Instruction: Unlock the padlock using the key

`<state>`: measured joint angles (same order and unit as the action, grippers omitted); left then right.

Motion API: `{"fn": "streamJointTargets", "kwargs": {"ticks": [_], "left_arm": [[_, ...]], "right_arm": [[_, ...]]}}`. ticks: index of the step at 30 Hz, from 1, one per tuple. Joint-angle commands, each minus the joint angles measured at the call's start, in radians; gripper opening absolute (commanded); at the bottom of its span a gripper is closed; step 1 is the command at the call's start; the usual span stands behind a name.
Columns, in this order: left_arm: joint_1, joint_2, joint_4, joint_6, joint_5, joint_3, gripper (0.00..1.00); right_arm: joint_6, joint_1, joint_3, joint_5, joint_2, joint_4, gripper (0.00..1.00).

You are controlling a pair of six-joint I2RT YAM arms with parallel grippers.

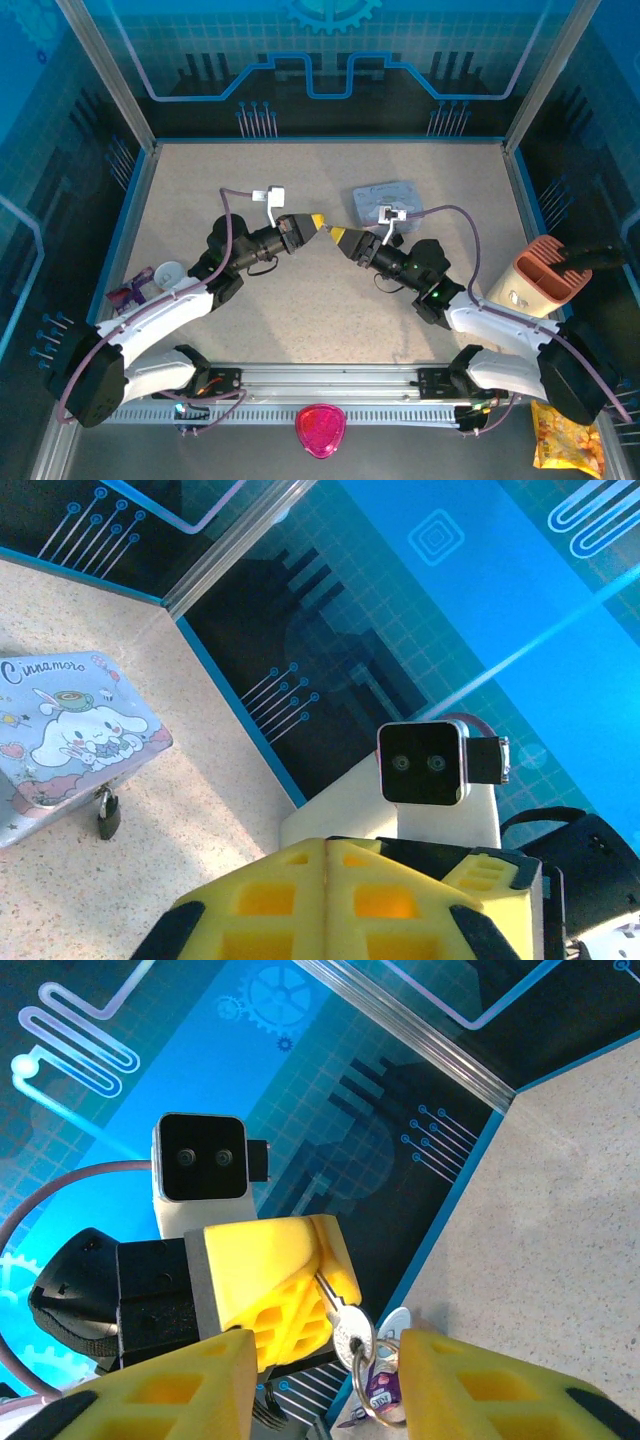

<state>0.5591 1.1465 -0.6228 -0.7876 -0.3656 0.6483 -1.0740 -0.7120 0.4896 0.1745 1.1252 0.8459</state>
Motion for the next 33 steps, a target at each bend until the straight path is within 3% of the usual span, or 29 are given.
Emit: {"fn": "streamJointTargets", "kwargs": {"ticks": [1,12,32,33], "left_arm": [[0.007,0.006,-0.046,-0.011,-0.035,-0.003,0.00],[0.011,0.014,-0.048,-0.007,-0.061,0.001,0.00],[0.012,0.013,-0.037,0.003,-0.033,-0.004,0.00],[0.011,0.012,-0.027,0.003,-0.029,-0.002,0.04]], "right_arm": [[-0.005,0.011,-0.002,0.030,0.015,0.069,0.41],[-0.010,0.014,0.020,0.067,0.049,0.079,0.33],[-0.009,0.025,0.023,0.065,0.043,0.031,0.03],[-0.005,0.026,0.025,0.064,0.040,0.019,0.01]]}}
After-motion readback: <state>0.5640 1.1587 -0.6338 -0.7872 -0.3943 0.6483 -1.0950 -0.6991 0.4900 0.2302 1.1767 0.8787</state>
